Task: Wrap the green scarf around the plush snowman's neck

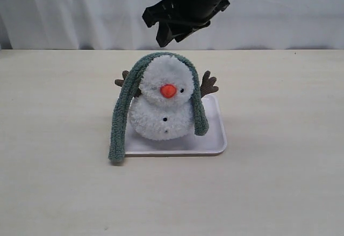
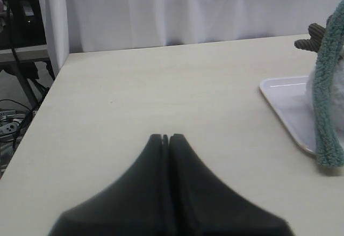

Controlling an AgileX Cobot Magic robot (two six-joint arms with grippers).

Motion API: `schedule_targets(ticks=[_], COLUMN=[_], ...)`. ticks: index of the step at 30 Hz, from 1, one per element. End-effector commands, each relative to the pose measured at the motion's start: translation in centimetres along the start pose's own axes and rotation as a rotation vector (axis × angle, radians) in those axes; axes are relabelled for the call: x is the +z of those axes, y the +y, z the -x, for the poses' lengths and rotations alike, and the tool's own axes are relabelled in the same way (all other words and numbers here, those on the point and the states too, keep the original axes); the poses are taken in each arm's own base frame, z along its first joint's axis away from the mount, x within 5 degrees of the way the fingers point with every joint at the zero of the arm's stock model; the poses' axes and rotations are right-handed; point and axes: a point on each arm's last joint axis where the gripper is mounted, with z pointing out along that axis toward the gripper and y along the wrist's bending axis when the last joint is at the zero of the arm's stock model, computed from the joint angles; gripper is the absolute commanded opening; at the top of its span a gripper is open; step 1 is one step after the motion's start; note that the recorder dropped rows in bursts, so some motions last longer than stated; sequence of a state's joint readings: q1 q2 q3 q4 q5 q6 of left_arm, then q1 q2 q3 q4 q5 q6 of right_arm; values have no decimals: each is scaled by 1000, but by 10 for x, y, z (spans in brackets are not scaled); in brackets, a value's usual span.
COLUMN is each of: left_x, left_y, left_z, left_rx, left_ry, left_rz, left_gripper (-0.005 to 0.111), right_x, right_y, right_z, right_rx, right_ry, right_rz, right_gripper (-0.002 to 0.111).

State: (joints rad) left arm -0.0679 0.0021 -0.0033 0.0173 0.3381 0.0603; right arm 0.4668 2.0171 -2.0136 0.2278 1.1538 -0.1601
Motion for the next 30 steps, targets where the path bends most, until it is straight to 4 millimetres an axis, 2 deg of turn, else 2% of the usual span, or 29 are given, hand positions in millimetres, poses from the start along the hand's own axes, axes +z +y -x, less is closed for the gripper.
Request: schedule_targets(ticks=[1, 6, 15, 22, 26, 30], left_x=[0, 0, 0, 0, 0, 0], left_y=[0, 0, 0, 0, 0, 0], left_z=[0, 0, 0, 0, 0, 0], left_rx=[1, 1, 1, 1, 1, 1], left_ry=[-10, -10, -10, -10, -10, -10], left_rz=[4, 4, 4, 4, 4, 4], left_gripper=[0, 0, 0, 0, 0, 0], right_x=[21, 44, 76, 102, 103, 94], right_y=[-3, -9, 6, 7, 7, 9], right_z=[8, 8, 9, 2, 1, 4], right_rx=[7, 0, -102, -144, -146, -154], right_ry=[-52, -53, -62, -1, 1, 12], right_rz=[11, 5, 1, -47, -50, -45], right_gripper=[39, 33, 4, 4, 4, 4])
